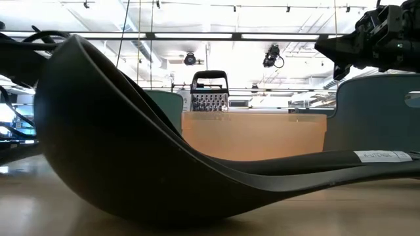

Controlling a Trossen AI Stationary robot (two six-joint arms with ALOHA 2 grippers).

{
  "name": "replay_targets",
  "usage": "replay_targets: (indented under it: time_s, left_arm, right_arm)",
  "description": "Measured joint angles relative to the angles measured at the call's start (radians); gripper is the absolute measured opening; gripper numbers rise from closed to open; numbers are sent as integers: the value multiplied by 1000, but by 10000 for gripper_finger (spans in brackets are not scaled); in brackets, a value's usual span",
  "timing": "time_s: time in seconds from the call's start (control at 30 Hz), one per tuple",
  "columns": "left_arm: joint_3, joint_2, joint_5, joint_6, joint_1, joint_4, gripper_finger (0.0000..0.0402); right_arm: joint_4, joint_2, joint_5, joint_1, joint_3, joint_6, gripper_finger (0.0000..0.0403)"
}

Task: Pick & Place Kitchen Items
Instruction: Put the blue spatula into the green bin

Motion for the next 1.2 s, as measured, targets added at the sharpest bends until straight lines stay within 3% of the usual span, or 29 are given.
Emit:
replay_targets:
  time_s: [0.13, 0.27, 0.57, 0.83, 0.93, 1.2]
  left_arm:
    - [88, -38, -21, 73, -8, -69, 73]
    - [145, -111, -123, 110, -5, -100, 73]
    - [217, -406, -453, 181, -68, -280, 73]
    - [214, -695, -897, 309, -140, -461, 72]
    - [171, -789, -972, 351, -154, -497, 72]
    - [11, -1029, -1168, 758, -156, -319, 72]
  right_arm:
    - [0, 0, 0, 0, 0, 0, 44]
    - [0, 0, 0, 0, 0, 0, 44]
    - [0, 0, 0, 0, 0, 5, 44]
    - [0, 0, 0, 0, 0, 1, 44]
    - [-3, 0, 0, 0, 0, 1, 44]
    - [-5, 0, 2, 0, 0, 1, 44]
